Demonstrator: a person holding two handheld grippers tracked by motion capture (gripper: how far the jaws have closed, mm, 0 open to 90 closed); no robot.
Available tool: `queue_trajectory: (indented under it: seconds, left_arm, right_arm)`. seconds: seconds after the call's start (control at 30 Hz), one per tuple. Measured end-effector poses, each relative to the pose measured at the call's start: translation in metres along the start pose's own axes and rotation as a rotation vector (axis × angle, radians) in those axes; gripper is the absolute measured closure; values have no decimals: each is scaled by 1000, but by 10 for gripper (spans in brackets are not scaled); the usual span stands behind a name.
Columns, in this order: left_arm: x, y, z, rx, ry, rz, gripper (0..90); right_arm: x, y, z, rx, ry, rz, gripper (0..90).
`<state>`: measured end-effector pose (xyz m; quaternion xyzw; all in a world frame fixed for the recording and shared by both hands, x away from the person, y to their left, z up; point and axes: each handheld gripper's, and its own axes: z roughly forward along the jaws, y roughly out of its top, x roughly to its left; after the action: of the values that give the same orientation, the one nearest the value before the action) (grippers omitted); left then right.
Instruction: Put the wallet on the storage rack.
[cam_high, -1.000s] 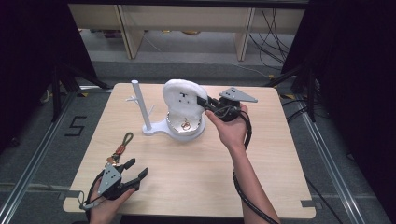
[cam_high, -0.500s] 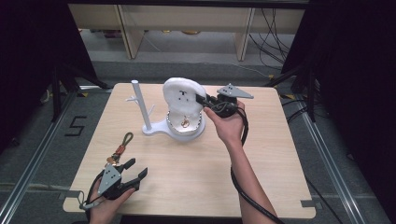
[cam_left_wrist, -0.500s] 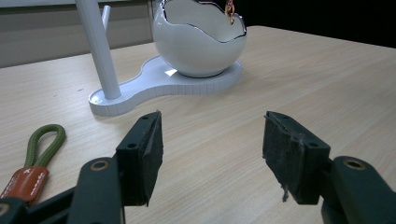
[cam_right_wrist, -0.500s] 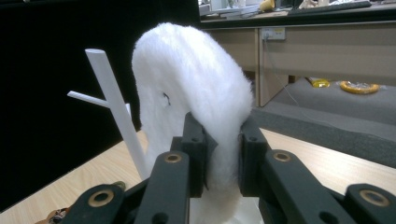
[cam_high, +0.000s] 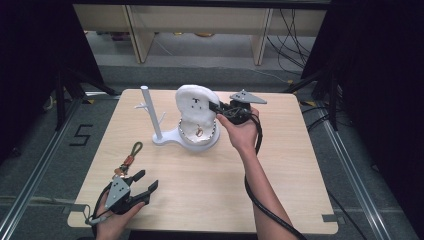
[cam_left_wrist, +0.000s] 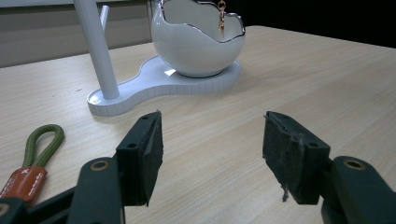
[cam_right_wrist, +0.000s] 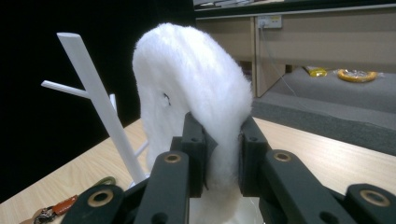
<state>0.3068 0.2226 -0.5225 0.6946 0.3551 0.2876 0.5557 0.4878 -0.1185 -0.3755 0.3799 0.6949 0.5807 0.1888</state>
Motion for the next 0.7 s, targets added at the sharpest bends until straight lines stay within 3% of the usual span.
queue_trajectory:
  seconds: [0.07,0.23,0.27,0.37,0.53,0.6,0.63,0.67,0.7]
  left_arm:
    - [0,0,0,0,0,1,378]
    - [0,-1,1,-9,-7,4,378]
    - [-1,0,0,8,-1,6,378]
    - [0,-1,3,-19,-15,13,378]
    - [0,-1,3,-19,-14,14,378]
    - [-1,0,0,6,0,7,378]
    - [0,-1,3,-20,-14,15,378]
    - [0,-1,3,-18,-12,18,378]
    - [0,-1,3,-16,-13,18,378]
  right_arm:
    - [-1,-2,1,9,0,15,776]
    - [-3,-7,5,22,-3,-1,776]
    - [-2,-9,6,35,3,20,775]
    - [-4,-12,8,42,2,15,775]
    - [-6,-18,10,54,-7,15,774]
    - [-6,-22,12,68,-5,17,774]
    - [-6,-23,13,64,-5,10,774]
    - [-5,-24,13,78,-7,31,774]
    - [-7,-26,14,67,-14,14,773]
